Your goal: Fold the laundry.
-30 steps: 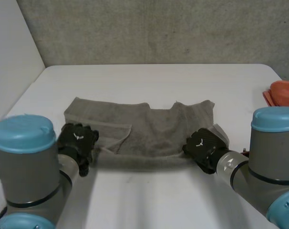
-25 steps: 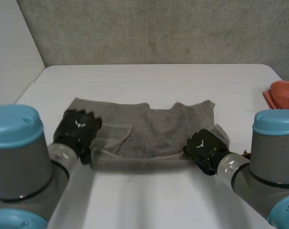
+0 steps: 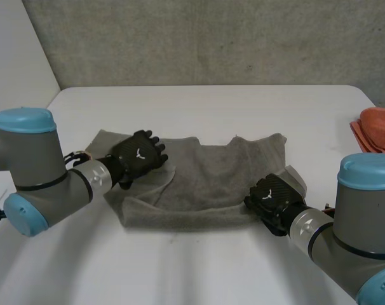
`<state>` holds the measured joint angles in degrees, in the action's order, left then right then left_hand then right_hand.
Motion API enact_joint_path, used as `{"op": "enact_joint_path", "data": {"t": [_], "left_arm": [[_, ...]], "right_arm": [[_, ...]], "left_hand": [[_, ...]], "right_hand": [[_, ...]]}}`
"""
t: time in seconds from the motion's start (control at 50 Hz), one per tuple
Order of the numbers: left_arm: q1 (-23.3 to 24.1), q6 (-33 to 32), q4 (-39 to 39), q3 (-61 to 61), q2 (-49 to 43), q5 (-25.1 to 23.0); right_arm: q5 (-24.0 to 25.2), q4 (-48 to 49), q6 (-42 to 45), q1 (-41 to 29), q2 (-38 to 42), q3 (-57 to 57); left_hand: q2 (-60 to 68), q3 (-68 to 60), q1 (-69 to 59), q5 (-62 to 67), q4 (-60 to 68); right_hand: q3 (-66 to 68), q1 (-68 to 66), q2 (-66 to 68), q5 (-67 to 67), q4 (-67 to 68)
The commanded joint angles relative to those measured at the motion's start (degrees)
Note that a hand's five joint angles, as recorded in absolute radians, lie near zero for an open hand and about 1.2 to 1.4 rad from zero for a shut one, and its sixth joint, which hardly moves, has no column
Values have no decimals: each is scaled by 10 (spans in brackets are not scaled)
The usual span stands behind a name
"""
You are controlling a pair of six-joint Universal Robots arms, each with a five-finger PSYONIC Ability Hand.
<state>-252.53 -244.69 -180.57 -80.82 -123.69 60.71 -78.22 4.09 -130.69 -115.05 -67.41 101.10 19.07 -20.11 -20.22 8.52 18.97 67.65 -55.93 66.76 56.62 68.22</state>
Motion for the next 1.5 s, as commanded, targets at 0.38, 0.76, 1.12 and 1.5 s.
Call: {"op": "enact_joint_path", "data": {"t": [0.38, 0.76, 1.12, 1.5], "left_arm": [[-37, -125, 143, -4, -35, -81], [-38, -121, 146, -19, -31, -109], [-41, -96, 127, -16, -2, -59], [-2, 221, 0, -141, 223, 225]], "right_arm": [[1, 14, 0, -1, 0, 0], [1, 14, 0, -2, 3, 1], [-4, 14, -1, 3, 1, -14], [-53, -95, 3, 26, -84, -78]], "left_hand": [[113, -103, -102, 119, 114], [112, -101, -100, 117, 113], [609, -599, -598, 615, 610], [609, -599, -598, 615, 610]], "right_hand": [[123, -241, 132, 134, 118], [123, -241, 132, 134, 118], [123, -241, 132, 134, 118], [123, -241, 132, 134, 118]]}}
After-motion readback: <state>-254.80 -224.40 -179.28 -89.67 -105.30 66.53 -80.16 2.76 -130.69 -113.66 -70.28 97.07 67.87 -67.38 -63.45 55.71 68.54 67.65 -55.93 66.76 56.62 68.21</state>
